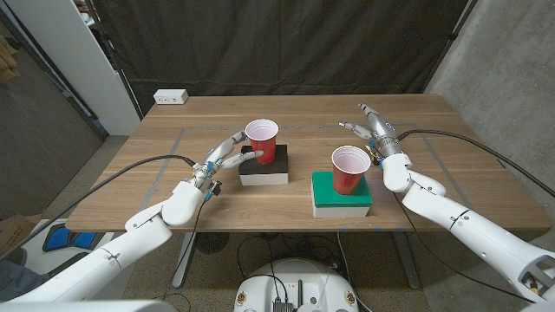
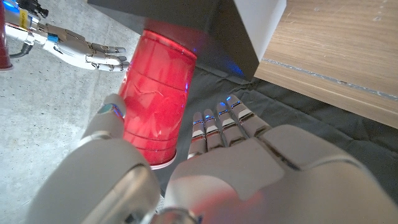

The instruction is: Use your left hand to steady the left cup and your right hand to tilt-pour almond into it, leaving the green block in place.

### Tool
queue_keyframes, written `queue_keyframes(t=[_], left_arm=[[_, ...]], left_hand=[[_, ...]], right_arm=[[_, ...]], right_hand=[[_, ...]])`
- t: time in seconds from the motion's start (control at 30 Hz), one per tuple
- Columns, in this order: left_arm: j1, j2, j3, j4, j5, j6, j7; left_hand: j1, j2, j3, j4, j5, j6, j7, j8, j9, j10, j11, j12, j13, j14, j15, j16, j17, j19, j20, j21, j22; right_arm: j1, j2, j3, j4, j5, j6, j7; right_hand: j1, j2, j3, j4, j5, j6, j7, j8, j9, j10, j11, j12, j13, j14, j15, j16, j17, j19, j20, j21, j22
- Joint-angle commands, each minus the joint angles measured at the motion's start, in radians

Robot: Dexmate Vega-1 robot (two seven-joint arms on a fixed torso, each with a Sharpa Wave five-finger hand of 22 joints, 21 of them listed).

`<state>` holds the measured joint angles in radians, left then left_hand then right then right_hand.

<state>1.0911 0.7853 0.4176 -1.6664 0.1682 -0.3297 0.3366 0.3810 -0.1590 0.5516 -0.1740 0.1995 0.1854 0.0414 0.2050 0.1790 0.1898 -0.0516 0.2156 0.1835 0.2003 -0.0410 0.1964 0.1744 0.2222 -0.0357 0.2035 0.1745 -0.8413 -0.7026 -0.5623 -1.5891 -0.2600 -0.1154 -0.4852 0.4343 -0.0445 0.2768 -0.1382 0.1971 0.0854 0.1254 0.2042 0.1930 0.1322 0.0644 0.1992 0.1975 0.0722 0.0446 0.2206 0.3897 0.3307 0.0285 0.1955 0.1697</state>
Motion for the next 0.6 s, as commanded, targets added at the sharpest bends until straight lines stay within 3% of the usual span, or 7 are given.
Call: queue_keyframes(t=[0.03,0.37,0.6], left_arm=[[-0.04,-0.018,0.027,0.017,0.043,-0.022,-0.011],[-0.065,-0.037,0.049,0.033,0.054,-0.027,-0.016],[-0.071,-0.046,0.057,0.048,0.034,-0.027,-0.027]], left_hand=[[0.019,0.004,0.001,-0.004,0.002,0.021,-0.001,0.009,0.003,0.014,-0.007,0.003,0.004,0.009,-0.025,0.003,0.004,0.008,-0.027,0.005,0.002],[0.046,0.014,0.005,-0.004,0.005,0.058,-0.002,0.016,0.003,0.049,-0.013,0.01,0.004,0.041,-0.033,0.008,0.003,0.033,-0.045,0.009,0.002],[0.055,0.017,0.006,-0.003,0.005,0.068,-0.002,0.015,0.003,0.058,-0.008,0.01,0.004,0.054,-0.034,0.009,0.003,0.047,-0.042,0.012,0.001]], right_arm=[[-0.01,-0.003,0.006,-0.003,0.006,0.007,-0.006],[-0.017,-0.009,0.011,-0.009,0.014,0.016,0.0],[-0.021,-0.014,0.012,-0.015,0.017,0.013,0.01]], right_hand=[[-0.003,0.002,-0.004,0.0,-0.001,0.004,0.004,0.002,0.002,0.007,-0.006,0.005,0.003,0.009,-0.002,0.008,0.0,0.008,-0.001,0.006,0.005],[-0.004,0.003,-0.004,0.0,0.0,0.001,0.004,0.001,0.002,0.007,-0.005,0.004,0.003,0.008,-0.003,0.008,-0.001,0.01,-0.001,0.006,0.005],[-0.005,0.003,-0.005,0.0,0.0,0.001,0.003,0.0,0.002,0.008,-0.008,0.004,0.003,0.008,-0.003,0.007,-0.001,0.011,0.0,0.006,0.005]])
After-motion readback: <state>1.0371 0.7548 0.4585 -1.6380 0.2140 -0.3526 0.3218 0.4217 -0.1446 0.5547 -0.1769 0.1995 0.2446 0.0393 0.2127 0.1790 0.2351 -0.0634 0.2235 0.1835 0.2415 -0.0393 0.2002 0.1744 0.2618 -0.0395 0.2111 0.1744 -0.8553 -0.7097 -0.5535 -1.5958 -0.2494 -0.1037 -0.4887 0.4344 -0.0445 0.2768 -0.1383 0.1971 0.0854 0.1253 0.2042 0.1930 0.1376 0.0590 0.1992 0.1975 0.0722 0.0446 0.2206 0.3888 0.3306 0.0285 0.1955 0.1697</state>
